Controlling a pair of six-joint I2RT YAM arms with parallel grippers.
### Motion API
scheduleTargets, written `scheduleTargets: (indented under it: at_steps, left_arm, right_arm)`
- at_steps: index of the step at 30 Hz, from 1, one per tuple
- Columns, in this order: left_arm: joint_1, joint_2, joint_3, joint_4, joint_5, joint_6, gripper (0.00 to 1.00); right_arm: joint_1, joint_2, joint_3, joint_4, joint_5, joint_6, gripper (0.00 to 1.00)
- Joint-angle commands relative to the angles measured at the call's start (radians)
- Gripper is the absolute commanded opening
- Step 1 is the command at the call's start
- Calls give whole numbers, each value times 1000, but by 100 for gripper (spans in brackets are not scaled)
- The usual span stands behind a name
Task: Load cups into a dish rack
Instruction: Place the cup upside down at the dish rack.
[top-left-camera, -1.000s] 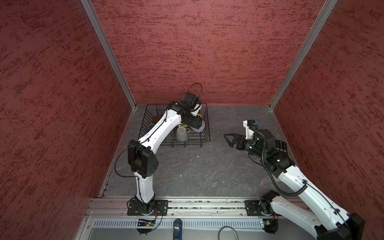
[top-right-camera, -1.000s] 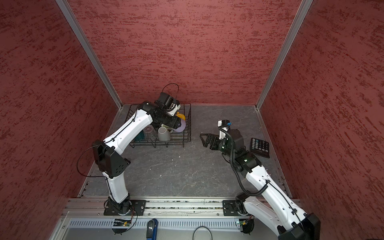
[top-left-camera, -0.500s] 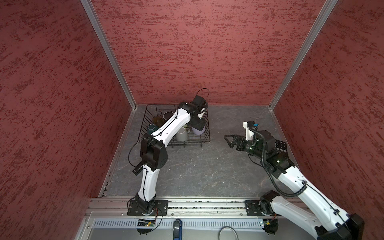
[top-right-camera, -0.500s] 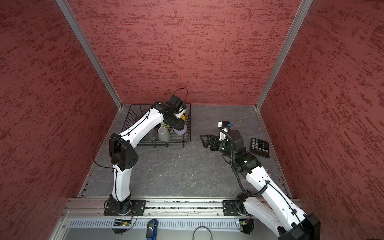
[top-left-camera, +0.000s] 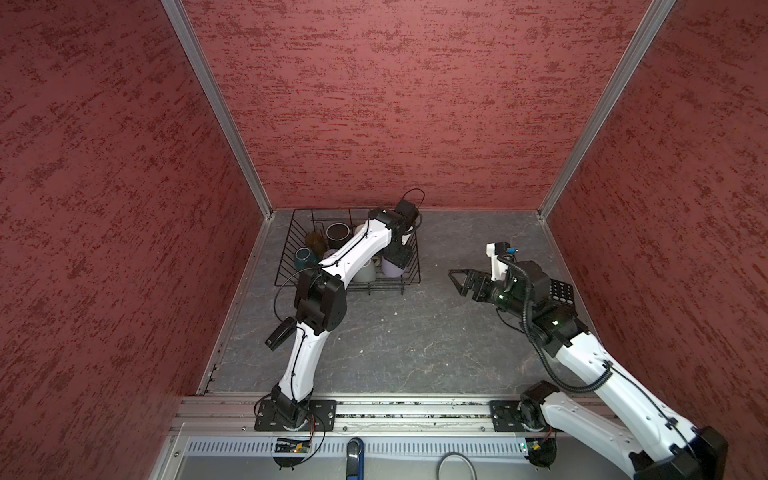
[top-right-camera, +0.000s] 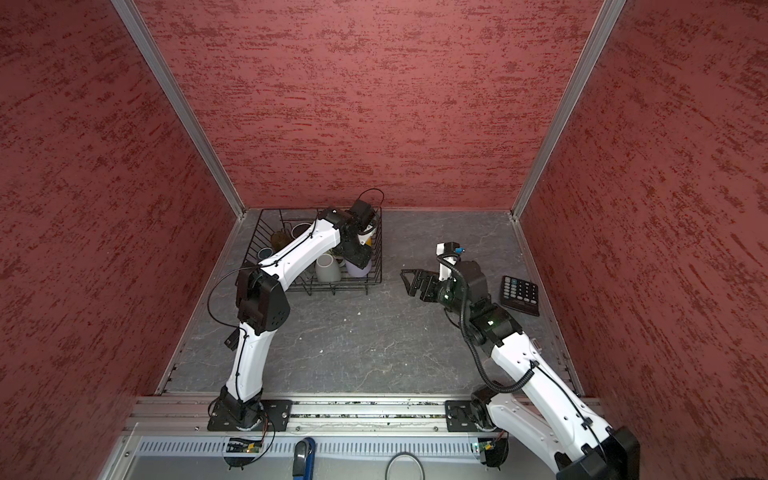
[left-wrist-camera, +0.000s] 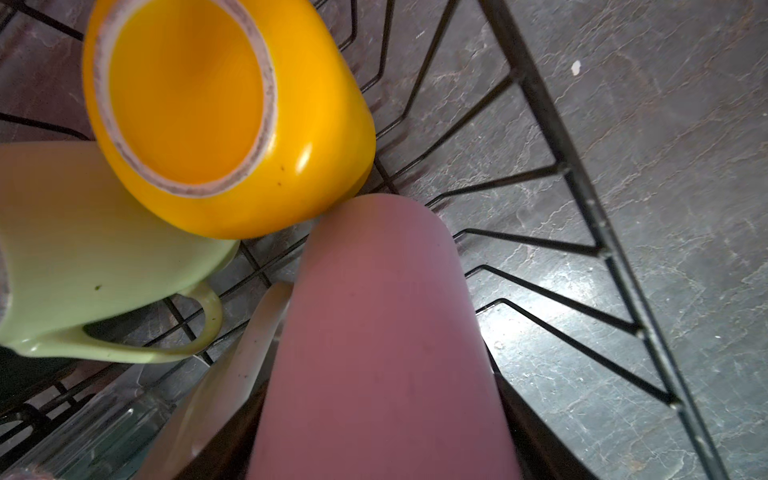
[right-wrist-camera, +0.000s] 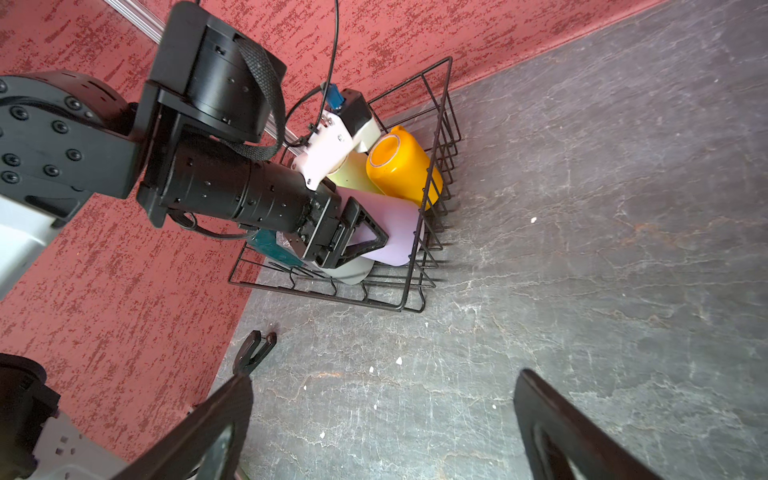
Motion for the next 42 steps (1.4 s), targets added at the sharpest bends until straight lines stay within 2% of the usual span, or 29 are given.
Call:
scheduleTargets:
  at_steps: [1, 18, 26, 32, 36, 39, 42]
  left_arm:
    - [-6, 15, 24, -6, -17, 14, 38]
    - [-6, 59, 24, -6, -29, 20, 70]
    - [-6, 54, 16, 3, -34, 16, 100]
    - [-6, 6, -11, 37, -15, 5, 100]
    - [-2, -102, -87, 129, 5, -16, 100]
    - [6, -237, -221, 290, -28, -35, 99]
    - [7, -415, -449, 555, -95, -12, 99]
  right_arm:
    - [-11, 0, -14, 26, 6, -3, 99]
    - [-16, -5, -20, 27, 6, -4, 99]
    - [-17, -4, -22, 28, 9, -6, 99]
    - [-21, -4, -14, 22, 18, -16, 99]
    - [-27, -6, 24, -11, 74, -65, 99]
    - [-35, -4, 60, -30, 156, -126, 99]
    - [-53, 1, 65, -3, 236, -187, 99]
